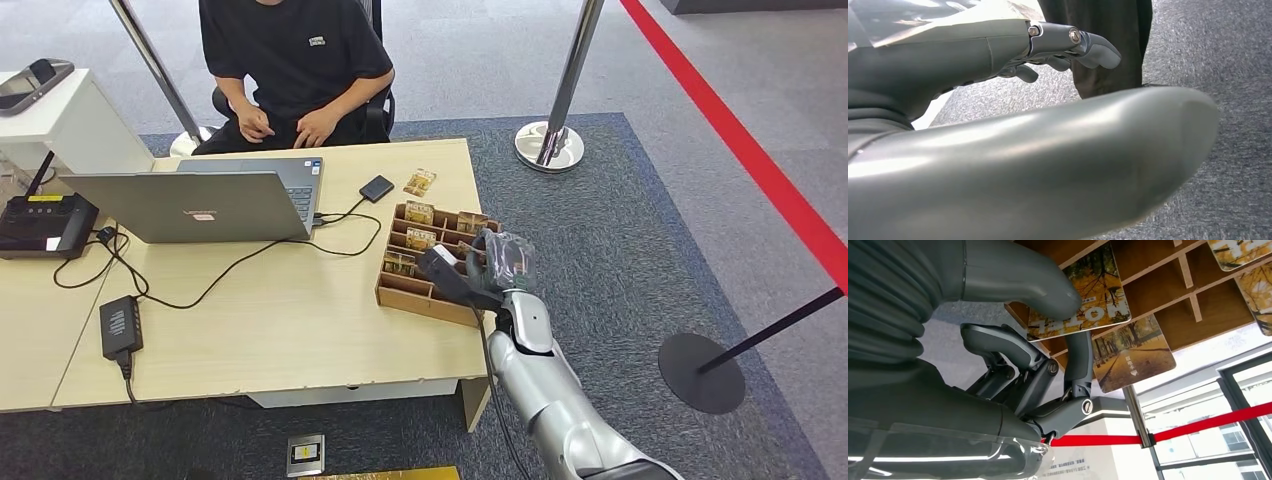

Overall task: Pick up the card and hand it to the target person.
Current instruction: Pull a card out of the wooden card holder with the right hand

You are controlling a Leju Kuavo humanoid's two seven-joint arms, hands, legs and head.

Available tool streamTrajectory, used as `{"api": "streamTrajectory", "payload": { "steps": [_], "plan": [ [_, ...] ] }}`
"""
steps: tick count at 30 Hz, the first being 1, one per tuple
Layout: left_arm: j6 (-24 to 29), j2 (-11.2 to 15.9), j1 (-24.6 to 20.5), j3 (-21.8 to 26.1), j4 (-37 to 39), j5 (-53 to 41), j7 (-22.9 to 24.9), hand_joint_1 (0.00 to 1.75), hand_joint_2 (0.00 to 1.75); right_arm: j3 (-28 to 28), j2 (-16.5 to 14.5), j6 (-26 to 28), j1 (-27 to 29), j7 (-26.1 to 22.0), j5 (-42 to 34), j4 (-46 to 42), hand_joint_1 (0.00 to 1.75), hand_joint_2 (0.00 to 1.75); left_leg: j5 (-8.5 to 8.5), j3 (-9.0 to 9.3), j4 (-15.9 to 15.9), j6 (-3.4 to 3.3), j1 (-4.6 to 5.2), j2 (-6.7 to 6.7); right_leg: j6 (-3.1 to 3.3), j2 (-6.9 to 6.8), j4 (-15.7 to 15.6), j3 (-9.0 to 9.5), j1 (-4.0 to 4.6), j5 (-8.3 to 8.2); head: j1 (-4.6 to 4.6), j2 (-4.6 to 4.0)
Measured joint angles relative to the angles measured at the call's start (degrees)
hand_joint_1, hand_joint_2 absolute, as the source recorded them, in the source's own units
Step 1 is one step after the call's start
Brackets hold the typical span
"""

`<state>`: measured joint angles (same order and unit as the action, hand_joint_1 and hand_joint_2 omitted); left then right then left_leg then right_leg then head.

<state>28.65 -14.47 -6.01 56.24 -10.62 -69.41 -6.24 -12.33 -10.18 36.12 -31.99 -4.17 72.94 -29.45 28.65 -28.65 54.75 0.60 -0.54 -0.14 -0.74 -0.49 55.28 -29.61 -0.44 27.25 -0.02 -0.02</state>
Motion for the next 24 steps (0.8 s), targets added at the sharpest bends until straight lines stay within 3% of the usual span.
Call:
{"api": "streamTrajectory", "payload": {
  "steps": [14, 24],
  "plan": [
    [0.0, 0.0, 0.0, 0.0, 0.0, 0.1, 0.0, 0.0, 0.0, 0.1, 0.2, 0.3, 0.4, -3.6, -3.9, -2.3, 1.61, 1.75, 0.0, -0.02, 0.0, 0.0, 0.0, 0.0, 0.0, 0.0, 0.0, -0.01, 0.0, 0.0, -0.01, 0.0],
    [0.4, 0.0, 0.2, 0.0, 0.0, 1.0, 0.0, 0.0, 0.0, 0.0, 0.1, -1.0, 1.7, -6.6, -7.0, -10.2, 1.56, 1.75, 0.0, -0.02, 0.0, 0.0, 0.0, 0.0, 0.0, 0.0, 0.0, -0.01, 0.0, 0.0, 0.0, 0.0]
  ]
}}
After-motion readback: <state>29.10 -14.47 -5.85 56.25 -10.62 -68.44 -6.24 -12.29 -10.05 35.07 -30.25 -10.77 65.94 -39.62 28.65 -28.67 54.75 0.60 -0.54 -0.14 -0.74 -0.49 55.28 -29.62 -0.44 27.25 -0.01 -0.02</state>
